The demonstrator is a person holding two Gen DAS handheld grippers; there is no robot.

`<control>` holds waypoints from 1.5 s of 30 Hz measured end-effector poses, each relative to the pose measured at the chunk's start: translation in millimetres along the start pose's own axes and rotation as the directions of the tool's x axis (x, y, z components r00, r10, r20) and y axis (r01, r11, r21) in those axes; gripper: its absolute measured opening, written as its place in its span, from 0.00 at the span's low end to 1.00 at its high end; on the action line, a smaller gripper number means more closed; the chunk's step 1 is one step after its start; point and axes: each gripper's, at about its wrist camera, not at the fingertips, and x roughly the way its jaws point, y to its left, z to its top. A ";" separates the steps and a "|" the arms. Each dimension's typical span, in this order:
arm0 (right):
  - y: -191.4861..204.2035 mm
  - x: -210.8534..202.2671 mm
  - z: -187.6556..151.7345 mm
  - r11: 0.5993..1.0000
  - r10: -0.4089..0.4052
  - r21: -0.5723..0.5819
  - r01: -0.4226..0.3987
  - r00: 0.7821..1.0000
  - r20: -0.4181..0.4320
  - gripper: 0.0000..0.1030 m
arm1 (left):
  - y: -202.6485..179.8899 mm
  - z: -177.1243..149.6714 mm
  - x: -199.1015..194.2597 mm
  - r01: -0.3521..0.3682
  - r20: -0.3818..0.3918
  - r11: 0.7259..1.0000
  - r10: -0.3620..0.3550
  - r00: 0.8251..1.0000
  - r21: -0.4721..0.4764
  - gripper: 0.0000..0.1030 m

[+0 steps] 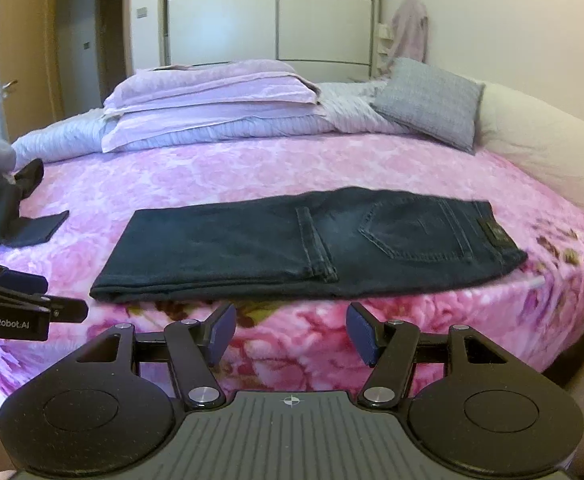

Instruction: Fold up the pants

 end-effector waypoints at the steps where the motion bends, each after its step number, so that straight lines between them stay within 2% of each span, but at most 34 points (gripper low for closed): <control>1: 4.9 3.2 0.6 1.000 -0.004 -0.019 0.004 1.000 0.001 0.57 | 8.4 -3.3 3.7 -0.003 -0.013 1.000 0.002 1.000 -0.013 0.55; 3: 18.4 12.5 1.1 0.997 0.008 -0.078 -0.008 1.000 0.003 0.57 | 28.1 -11.5 12.6 -0.015 -0.047 0.999 0.013 0.999 -0.040 0.55; 6: 42.2 34.8 0.1 0.983 0.040 -0.181 -0.040 0.999 -0.004 0.57 | 66.5 -27.9 29.6 -0.070 -0.100 0.993 0.060 0.993 -0.098 0.58; 10: 83.5 73.6 -8.8 0.929 0.090 -0.361 -0.083 0.996 0.004 0.57 | 116.3 -42.5 47.8 -0.149 -0.143 0.973 0.124 0.982 -0.178 0.58; 13: 117.3 103.9 -23.9 0.845 0.128 -0.525 -0.101 0.992 0.015 0.57 | 148.1 -46.1 57.6 -0.192 -0.156 0.952 0.158 0.975 -0.238 0.60; 16: 144.3 131.2 -39.7 0.748 0.155 -0.655 -0.102 0.988 0.023 0.57 | 170.0 -47.0 63.4 -0.201 -0.154 0.941 0.163 0.975 -0.274 0.60; 22: 176.8 170.9 -64.6 0.582 0.205 -0.808 -0.096 0.978 0.031 0.57 | 187.1 -45.4 73.4 -0.181 -0.155 0.935 0.139 0.978 -0.304 0.60; 26: 191.4 186.7 -76.6 0.478 0.230 -0.877 -0.044 0.970 0.076 0.56 | 190.5 -41.3 82.0 -0.174 -0.154 0.937 0.132 0.979 -0.304 0.60; 28: 199.4 195.9 -78.8 0.443 0.241 -0.896 -0.029 0.966 0.088 0.50 | 191.9 -38.2 85.6 -0.175 -0.155 0.936 0.133 0.979 -0.305 0.60; 30: 207.2 205.6 -80.5 0.416 0.257 -0.908 -0.037 0.963 0.078 0.30 | 193.1 -35.4 87.4 -0.175 -0.151 0.936 0.133 0.979 -0.307 0.60; 32: 214.0 213.0 -87.9 0.378 0.259 -0.925 -0.025 0.963 0.080 0.20 | 193.4 -32.6 88.7 -0.173 -0.149 0.935 0.132 0.980 -0.310 0.60; 33: 216.6 215.9 -90.8 0.374 0.253 -0.927 -0.004 0.963 0.098 0.15 | 193.3 -31.4 89.1 -0.172 -0.147 0.935 0.132 0.980 -0.311 0.60; 34: 216.5 217.6 -89.7 0.394 0.253 -0.919 -0.001 0.962 0.107 0.13 | 192.7 -29.6 89.9 -0.171 -0.144 0.935 0.131 0.981 -0.311 0.60; 35: 213.3 218.1 -85.4 0.434 0.259 -0.901 -0.015 0.960 0.108 0.07 | 192.0 -27.0 90.8 -0.167 -0.140 0.936 0.128 0.982 -0.310 0.60; 38: 193.6 211.0 -52.3 0.644 0.301 -0.758 -0.103 0.945 0.128 0.06 | 186.8 -13.0 91.4 -0.146 -0.106 0.943 0.119 0.987 -0.300 0.55; 41: 152.0 200.5 2.7 0.864 0.313 -0.464 -0.193 0.930 0.194 0.06 | 174.5 13.7 92.1 -0.111 -0.043 0.957 0.103 0.994 -0.269 0.55; 43: 113.4 195.3 35.8 0.939 0.292 -0.254 -0.230 0.925 0.242 0.06 | 160.7 37.3 94.4 -0.079 0.007 0.968 0.083 0.997 -0.237 0.55; 45: 64.7 190.0 65.6 0.963 0.269 -0.062 -0.263 0.914 0.303 0.06 | 141.8 62.7 97.8 -0.032 0.054 0.978 0.044 0.998 -0.205 0.55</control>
